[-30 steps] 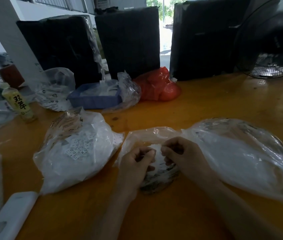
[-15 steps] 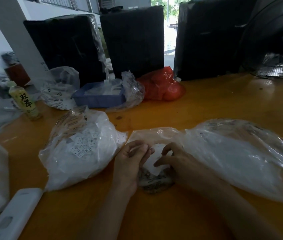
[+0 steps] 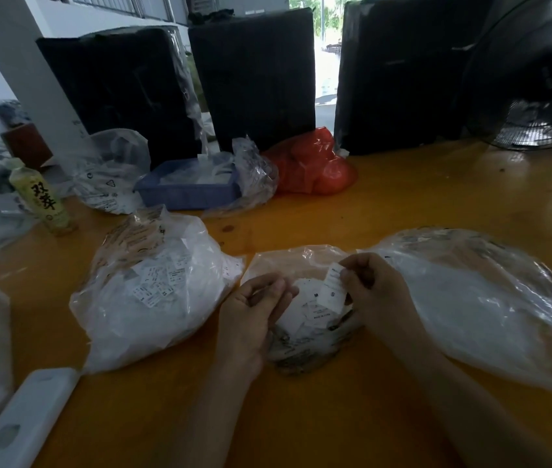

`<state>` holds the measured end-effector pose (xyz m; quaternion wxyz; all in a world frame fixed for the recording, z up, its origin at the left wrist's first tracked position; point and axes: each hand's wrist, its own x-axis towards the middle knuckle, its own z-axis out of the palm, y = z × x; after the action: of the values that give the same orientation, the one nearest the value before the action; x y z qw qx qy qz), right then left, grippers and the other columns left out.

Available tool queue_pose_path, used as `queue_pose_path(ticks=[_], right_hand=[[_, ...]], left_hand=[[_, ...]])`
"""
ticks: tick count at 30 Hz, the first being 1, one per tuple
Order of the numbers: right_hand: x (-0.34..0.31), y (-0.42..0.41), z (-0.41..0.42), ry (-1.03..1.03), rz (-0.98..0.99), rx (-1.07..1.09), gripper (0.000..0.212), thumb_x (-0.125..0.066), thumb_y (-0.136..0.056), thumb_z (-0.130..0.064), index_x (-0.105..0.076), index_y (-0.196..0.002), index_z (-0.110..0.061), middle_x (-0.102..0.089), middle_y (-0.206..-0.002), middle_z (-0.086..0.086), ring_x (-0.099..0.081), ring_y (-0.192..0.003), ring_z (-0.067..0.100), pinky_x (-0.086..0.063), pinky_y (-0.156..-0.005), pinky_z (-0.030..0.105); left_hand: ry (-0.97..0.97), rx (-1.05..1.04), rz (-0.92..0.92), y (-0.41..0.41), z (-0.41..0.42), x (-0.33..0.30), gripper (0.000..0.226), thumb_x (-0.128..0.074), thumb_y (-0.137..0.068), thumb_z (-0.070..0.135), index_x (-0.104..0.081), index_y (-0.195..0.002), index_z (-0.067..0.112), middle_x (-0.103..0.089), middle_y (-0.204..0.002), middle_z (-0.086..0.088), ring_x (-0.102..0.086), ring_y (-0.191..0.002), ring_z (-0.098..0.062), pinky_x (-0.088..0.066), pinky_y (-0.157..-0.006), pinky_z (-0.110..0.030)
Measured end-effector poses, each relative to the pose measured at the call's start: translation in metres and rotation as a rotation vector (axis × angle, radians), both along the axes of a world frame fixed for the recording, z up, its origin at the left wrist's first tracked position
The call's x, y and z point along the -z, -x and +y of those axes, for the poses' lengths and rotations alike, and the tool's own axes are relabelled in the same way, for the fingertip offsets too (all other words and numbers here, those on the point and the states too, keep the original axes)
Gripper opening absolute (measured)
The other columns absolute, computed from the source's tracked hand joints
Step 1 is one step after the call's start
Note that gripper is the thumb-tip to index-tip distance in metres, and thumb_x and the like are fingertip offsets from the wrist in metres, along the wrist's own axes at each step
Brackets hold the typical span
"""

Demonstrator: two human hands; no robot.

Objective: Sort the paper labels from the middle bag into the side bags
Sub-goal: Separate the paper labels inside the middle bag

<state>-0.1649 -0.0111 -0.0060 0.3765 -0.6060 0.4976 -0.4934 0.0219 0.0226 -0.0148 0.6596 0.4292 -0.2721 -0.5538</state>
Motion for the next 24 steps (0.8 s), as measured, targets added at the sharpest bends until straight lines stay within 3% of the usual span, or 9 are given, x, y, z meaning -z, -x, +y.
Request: queue_pose_path(ticks=[2,6,9,13,18,22,24], right_hand=[[-0.0004,0.0013,-0.0002,-0.007,-0.025,0.002,0.016,-0.06,-0.1,-0.018,-0.059,-0.101,-0.034,-0.069,-0.092,0.003,-0.068,-0.079,0.022,-0.06,-0.066,0.039],[-0.0002,0.0027,0.0015,-0.004,-0.052,-0.041,0.025,-0.064,-0.097,-0.017,-0.059,-0.11,-0.038,-0.068,-0.091,0.004,-0.065,-0.079,0.027,-0.056,-0.06,0.037],[-0.0023,0.0034,0.0031,0.018,-0.029,-0.061,0.031,-0.068,-0.095,-0.014,-0.062,-0.107,-0.042,-0.07,-0.092,-0.012,-0.068,-0.083,0.009,-0.058,-0.063,0.022],[-0.0051,0.0054,0.0038,0.037,-0.052,-0.002,0.013,-0.07,-0.094,-0.019,-0.066,-0.101,-0.03,-0.072,-0.088,-0.018,-0.07,-0.08,0.001,-0.052,-0.064,0.01],[-0.0095,0.0049,0.0062,0.026,-0.227,-0.02,0.01,-0.069,-0.095,-0.016,-0.065,-0.104,-0.013,-0.076,-0.093,-0.005,-0.075,-0.083,0.012,-0.057,-0.071,0.018],[-0.0076,0.0019,0.0075,0.028,-0.177,-0.057,0.01,-0.068,-0.095,-0.016,-0.064,-0.104,-0.016,-0.077,-0.09,-0.003,-0.076,-0.082,0.013,-0.06,-0.074,0.023],[-0.006,0.0004,0.0073,0.046,-0.113,-0.05,0.011,-0.067,-0.096,-0.016,-0.063,-0.106,-0.017,-0.076,-0.088,-0.004,-0.075,-0.082,0.009,-0.06,-0.075,0.022]], left_hand=[[0.001,0.006,0.018,0.0005,-0.0005,-0.0002,0.04,-0.077,-0.075,0.013,-0.072,-0.112,-0.002,-0.079,-0.104,-0.019,-0.079,-0.097,-0.026,-0.061,-0.074,-0.02],[0.0,0.031,0.02,0.0016,-0.0007,0.0009,0.044,-0.079,-0.077,0.014,-0.07,-0.115,-0.006,-0.079,-0.107,-0.021,-0.078,-0.1,-0.03,-0.062,-0.077,-0.023],[-0.005,0.032,0.026,0.0019,-0.0002,0.0024,0.048,-0.082,-0.074,0.018,-0.071,-0.114,-0.006,-0.078,-0.107,-0.023,-0.078,-0.1,-0.032,-0.062,-0.078,-0.024],[-0.016,0.039,0.02,0.0009,-0.0002,0.0033,0.041,-0.085,-0.069,0.025,-0.078,-0.101,0.001,-0.079,-0.106,-0.021,-0.078,-0.1,-0.031,-0.062,-0.078,-0.025],[-0.032,0.058,0.015,0.0016,-0.0003,0.0034,0.035,-0.08,-0.079,0.023,-0.077,-0.106,-0.001,-0.079,-0.108,-0.02,-0.078,-0.103,-0.031,-0.062,-0.079,-0.024],[-0.045,0.057,0.021,0.0023,-0.0005,0.0028,0.044,-0.081,-0.076,0.025,-0.075,-0.11,-0.003,-0.079,-0.107,-0.02,-0.078,-0.103,-0.031,-0.062,-0.079,-0.023],[-0.039,0.063,0.006,0.0018,-0.0004,0.0022,0.043,-0.085,-0.071,0.03,-0.079,-0.102,0.001,-0.079,-0.106,-0.02,-0.078,-0.102,-0.03,-0.062,-0.079,-0.023]])
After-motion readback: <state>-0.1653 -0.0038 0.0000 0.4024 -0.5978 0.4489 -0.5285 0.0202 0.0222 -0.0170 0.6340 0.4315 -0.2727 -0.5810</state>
